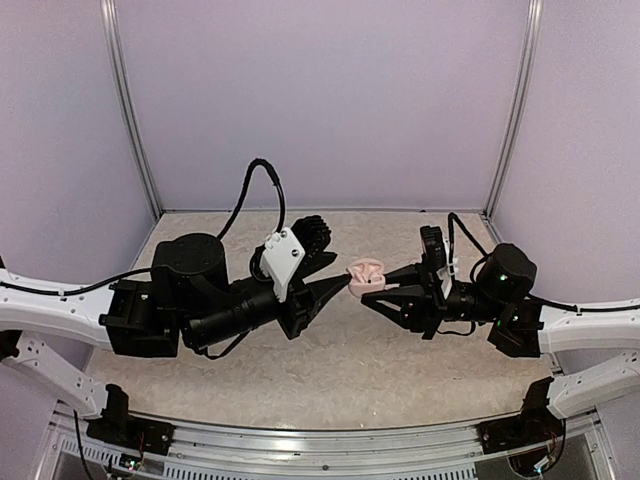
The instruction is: Insert the wireless bluetooth earbuds into the charging case
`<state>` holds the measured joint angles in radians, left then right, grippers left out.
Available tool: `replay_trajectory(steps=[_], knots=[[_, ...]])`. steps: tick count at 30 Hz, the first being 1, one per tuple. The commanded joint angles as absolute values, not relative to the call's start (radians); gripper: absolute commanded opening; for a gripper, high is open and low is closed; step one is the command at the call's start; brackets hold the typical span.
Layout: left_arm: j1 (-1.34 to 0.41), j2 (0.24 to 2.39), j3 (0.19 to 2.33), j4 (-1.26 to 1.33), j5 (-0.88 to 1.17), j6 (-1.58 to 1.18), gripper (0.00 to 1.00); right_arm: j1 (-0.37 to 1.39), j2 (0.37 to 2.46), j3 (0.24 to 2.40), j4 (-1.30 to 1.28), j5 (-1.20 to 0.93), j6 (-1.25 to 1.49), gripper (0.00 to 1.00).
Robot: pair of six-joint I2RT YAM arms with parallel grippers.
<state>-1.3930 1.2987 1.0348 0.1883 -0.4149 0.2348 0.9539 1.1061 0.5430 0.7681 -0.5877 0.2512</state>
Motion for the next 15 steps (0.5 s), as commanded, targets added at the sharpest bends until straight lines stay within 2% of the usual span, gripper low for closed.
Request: replay_trajectory(steps=[1, 9, 15], knots=[[-1.39, 1.273, 1.019, 0.174, -0.352, 0.244, 0.37, 0.967, 1.09, 0.541, 0.805, -0.588, 0.252, 0.0], [-1.402, 1.28, 1.021, 0.182, -0.29, 0.297, 0.24, 0.967, 1.094, 0.54, 0.802, -0.581, 0.253, 0.0], [-1.402, 1.296, 1.042, 0.169, -0.279, 0.309, 0.2, 0.967, 1.099, 0.538, 0.802, -0.59, 0.255, 0.0]])
